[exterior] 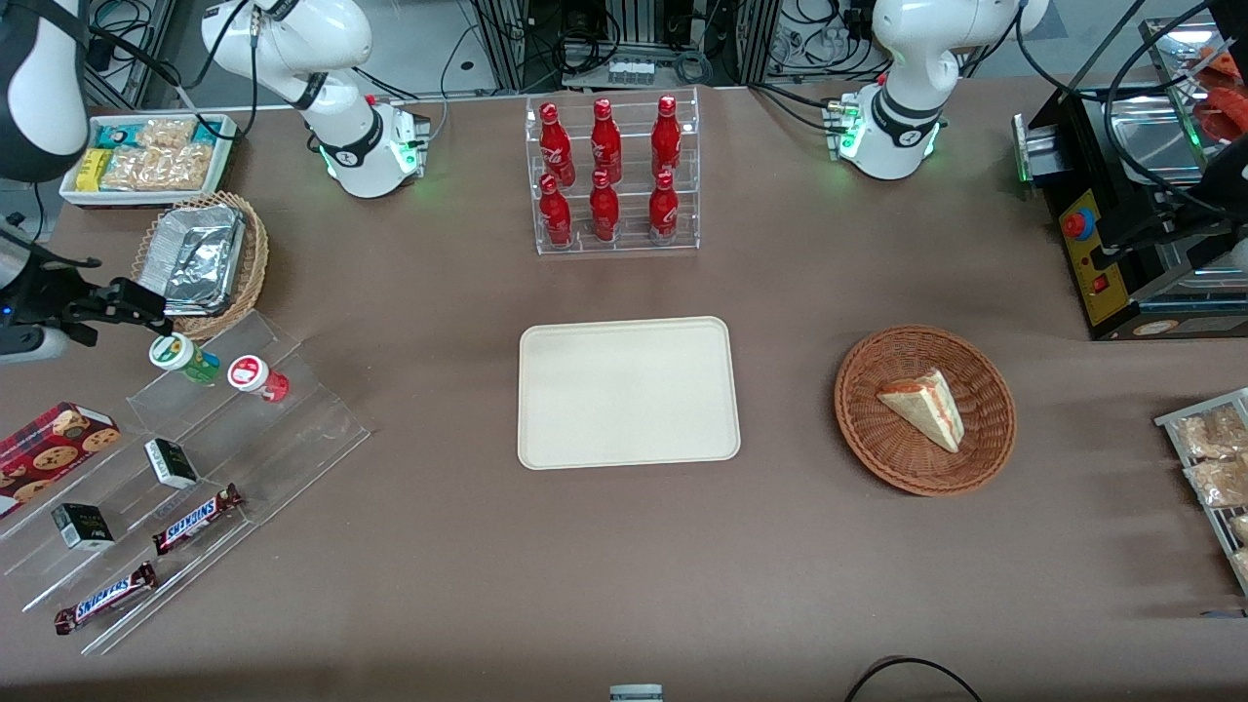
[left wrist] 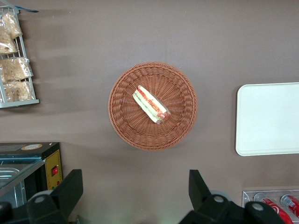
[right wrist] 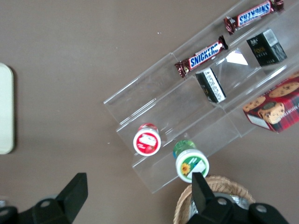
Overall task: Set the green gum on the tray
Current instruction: 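Lower the right gripper over the green-lidded gum jar on the acrylic rack, then close the right gripper around the green gum jar and lift it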
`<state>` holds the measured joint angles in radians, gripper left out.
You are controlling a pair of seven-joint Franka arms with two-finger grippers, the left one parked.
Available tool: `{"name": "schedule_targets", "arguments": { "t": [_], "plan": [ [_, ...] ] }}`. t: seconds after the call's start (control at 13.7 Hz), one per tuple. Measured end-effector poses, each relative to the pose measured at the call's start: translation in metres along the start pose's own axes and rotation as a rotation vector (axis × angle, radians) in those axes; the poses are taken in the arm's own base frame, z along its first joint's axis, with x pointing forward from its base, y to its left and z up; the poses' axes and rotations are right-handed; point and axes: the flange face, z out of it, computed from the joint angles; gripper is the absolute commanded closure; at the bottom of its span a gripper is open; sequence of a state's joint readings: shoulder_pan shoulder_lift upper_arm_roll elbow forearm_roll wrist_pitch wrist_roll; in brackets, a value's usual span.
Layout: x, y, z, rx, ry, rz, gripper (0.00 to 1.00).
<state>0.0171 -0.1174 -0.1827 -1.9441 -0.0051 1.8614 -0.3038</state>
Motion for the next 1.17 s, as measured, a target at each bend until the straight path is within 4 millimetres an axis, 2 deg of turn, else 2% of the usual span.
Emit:
{"name": "schedule_targets", "arguments": {
  "t": [0.29,0.51,0.88,1.17],
  "plan": [
    [-0.041,0.04,0.057,-0.004,0.062,-0.176,0.01],
    [-0.057,0.053,0.096,-0.027,0.099,-0.297,0.01],
    [-0.067,0.049,0.128,-0.06,0.133,-0.408,0.01],
    [-0.073,0.051,0.143,-0.063,0.129,-0.421,0.01]
  ]
}}
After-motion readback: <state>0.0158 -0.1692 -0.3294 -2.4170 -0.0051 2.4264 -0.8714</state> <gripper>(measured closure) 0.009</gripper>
